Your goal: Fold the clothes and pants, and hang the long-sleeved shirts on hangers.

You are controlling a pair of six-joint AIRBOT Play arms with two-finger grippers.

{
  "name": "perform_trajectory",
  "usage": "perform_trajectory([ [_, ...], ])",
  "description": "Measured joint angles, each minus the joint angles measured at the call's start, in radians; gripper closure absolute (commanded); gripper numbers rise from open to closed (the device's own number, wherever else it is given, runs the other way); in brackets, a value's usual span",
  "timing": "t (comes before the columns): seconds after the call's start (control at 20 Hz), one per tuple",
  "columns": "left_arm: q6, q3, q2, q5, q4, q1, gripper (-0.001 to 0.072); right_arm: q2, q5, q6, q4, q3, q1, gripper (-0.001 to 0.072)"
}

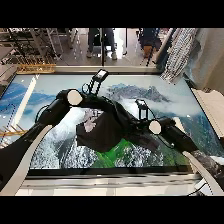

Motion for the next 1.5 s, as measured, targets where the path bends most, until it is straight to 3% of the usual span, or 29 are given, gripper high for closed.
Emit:
perform_trajectory([
  [0.1, 0.000, 0.000, 0.000, -0.005, 0.000, 0.013, 0.0696, -0.001, 0.010, 0.024, -0.043, 0.010, -0.002, 0.0686],
  [0.45, -0.008, 0.000, 0.046, -0.086, -0.090, 0.050, 0.0696, 0.168, 0.257, 0.018, -0.127, 0.252, -0.004, 0.0688],
  [0.6, -0.020, 0.000, 0.064, -0.118, -0.143, 0.051, 0.0694, 0.166, 0.270, 0.011, -0.134, 0.335, -0.004, 0.0688],
  [0.65, -0.030, 0.000, 0.067, -0.121, -0.153, 0.055, 0.0608, 0.148, 0.269, 0.011, -0.135, 0.348, -0.004, 0.0688],
  [0.7, -0.037, 0.000, 0.069, -0.126, -0.163, 0.062, 0.0244, 0.124, 0.265, 0.010, -0.134, 0.359, -0.004, 0.0688],
  [0.75, -0.046, 0.000, 0.072, -0.132, -0.166, 0.074, -0.0006, 0.100, 0.261, 0.008, -0.127, 0.366, -0.004, 0.0688],
  [0.85, -0.063, 0.000, 0.081, -0.190, -0.146, 0.111, 0.0016, 0.050, 0.253, -0.001, -0.098, 0.375, -0.002, 0.0687],
  [0.9, -0.080, 0.000, 0.089, -0.243, -0.107, 0.139, 0.0101, 0.031, 0.250, -0.010, -0.084, 0.378, 0.001, 0.0687],
  [0.95, -0.105, 0.000, 0.099, -0.309, -0.035, 0.178, 0.0134, 0.016, 0.240, -0.020, -0.073, 0.380, 0.003, 0.0687],
  [1.05, -0.167, -0.014, 0.128, -0.438, 0.175, 0.277, 0.0134, -0.002, 0.231, -0.039, -0.058, 0.383, 0.007, 0.0687],
  [1.2, -0.259, -0.085, 0.195, -0.518, 0.481, 0.500, 0.0155, -0.013, 0.221, -0.073, -0.046, 0.385, 0.010, 0.0686],
  [1.25, -0.280, -0.116, 0.214, -0.513, 0.550, 0.598, 0.0288, -0.015, 0.220, -0.084, -0.042, 0.385, 0.010, 0.0686],
  [1.3, -0.294, -0.140, 0.225, -0.496, 0.597, 0.694, 0.0331, -0.017, 0.221, -0.099, -0.040, 0.385, 0.010, 0.0686],
  [1.5, -0.286, -0.190, 0.203, -0.378, 0.658, 1.040, 0.0263, -0.020, 0.223, -0.134, -0.039, 0.385, 0.010, 0.0686],
])
